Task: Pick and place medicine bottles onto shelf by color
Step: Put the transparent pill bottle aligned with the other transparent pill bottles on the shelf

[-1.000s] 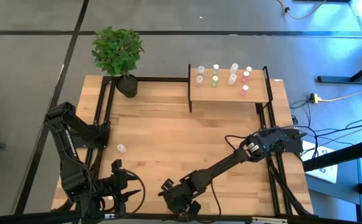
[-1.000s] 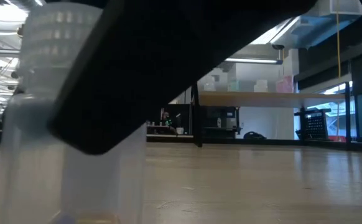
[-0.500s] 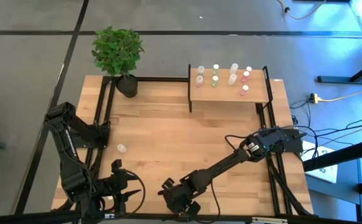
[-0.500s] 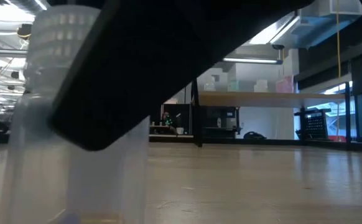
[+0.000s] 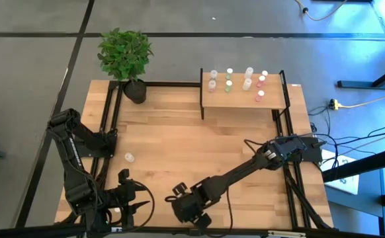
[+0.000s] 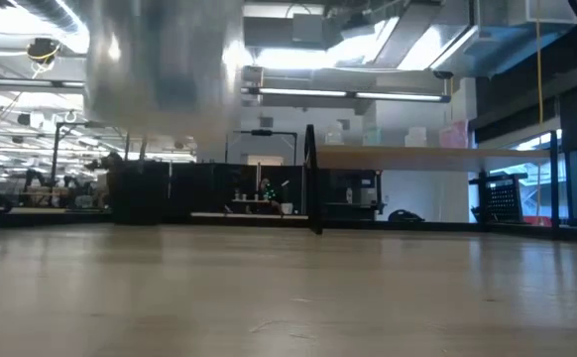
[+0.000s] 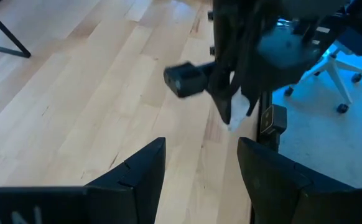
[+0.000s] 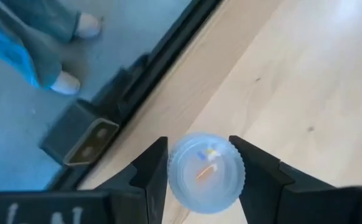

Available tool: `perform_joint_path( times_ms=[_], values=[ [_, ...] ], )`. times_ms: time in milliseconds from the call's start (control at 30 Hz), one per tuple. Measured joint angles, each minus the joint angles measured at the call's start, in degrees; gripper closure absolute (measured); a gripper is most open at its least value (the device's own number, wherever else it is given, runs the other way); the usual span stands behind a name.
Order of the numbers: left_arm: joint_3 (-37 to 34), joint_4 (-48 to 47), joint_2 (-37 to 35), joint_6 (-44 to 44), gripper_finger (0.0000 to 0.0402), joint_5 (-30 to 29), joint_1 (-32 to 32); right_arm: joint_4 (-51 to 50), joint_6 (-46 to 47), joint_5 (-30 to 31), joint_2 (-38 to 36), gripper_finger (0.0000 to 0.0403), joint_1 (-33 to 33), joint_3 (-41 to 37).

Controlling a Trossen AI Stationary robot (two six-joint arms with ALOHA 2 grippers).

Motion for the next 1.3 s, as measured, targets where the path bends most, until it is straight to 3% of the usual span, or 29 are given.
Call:
perform_joint_path(
  times_ms=[167,467,867,1067,1300],
  values=[
    [0.0,0.01,0.01,0.0,0.0208,-0.39,0.0,-5.86,7.88,2.2,-0.31,0.0249,-1.16,6.74],
    [0.0,0.07,0.02,4.89,0.0208,-1.46,-0.02,-14.38,19.04,8.81,-7.6,0.0248,-2.3,6.04],
    [0.0,0.08,0.02,6.06,0.0208,-9.07,0.26,-26.48,38.39,29.07,-19.32,0.0248,-3.9,6.5],
    [0.0,0.1,0.02,8.51,0.0208,-9.83,2.51,-31.44,46.18,34.47,-24.92,0.0247,-9.23,6.48],
    [0.0,0.31,0.02,8.55,0.0208,-13.47,8.9,-37.35,48.55,32.74,-27.67,0.0247,-20.33,6.5]
  ],
)
